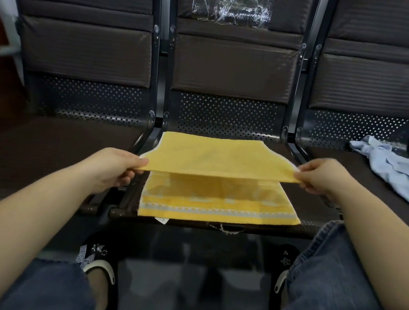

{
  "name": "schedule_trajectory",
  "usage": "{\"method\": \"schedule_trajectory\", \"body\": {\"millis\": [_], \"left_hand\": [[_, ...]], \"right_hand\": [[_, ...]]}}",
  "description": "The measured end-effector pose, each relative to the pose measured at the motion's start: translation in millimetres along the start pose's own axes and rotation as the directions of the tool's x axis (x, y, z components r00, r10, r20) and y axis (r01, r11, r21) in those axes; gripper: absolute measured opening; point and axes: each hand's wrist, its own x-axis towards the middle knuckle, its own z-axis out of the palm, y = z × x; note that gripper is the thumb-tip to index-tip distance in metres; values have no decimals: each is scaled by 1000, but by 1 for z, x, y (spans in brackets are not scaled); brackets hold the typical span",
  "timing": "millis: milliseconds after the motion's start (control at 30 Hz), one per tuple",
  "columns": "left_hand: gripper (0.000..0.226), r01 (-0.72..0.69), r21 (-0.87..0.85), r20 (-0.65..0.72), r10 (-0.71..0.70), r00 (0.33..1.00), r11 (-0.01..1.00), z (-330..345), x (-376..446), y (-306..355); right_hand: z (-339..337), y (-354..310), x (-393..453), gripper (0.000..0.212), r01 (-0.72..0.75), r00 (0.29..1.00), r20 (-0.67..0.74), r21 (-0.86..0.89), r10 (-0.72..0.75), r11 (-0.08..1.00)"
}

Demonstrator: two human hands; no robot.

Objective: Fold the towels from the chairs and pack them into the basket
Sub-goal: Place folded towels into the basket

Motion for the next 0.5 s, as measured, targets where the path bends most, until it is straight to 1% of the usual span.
{"method": "schedule_trajectory", "body": {"millis": [33,67,133,200,267,300,333,400,467,500], "left_hand": [[11,18,59,30,-20,999,998,0,-3,-4],[12,51,124,64,-59,996,991,0,-4,-9],[14,131,247,134,-167,977,960,3,-6,-21],[15,165,355,156,-232,960,920,10,-8,-31],[15,141,438,88,-198,976,888,16,-8,-37],[14,134,435,48,-171,984,890,18,-7,-39],[11,146,389,12,-164,986,910,20,-6,-40],[12,209,194,-7,-212,977,958,23,-7,-40],[11,273,-15,38,-272,962,962,23,-11,-37],[10,301,-81,63,-296,953,950,23,-13,-34]], "right_hand": [[-1,5,-2,3,-63,993,94,-86,71,994],[-1,11,-3,5,-119,972,179,-191,153,974],[0,22,1,14,-201,917,269,-330,296,922],[2,30,8,24,-204,899,288,-392,330,897],[5,34,12,26,-182,907,273,-429,319,885],[8,36,13,23,-188,910,266,-419,318,888],[10,36,13,20,-211,905,273,-378,326,901],[13,37,13,12,-285,873,330,-253,359,924],[13,38,13,11,-343,844,372,-179,386,922],[12,40,14,12,-358,837,380,-165,394,919]]}}
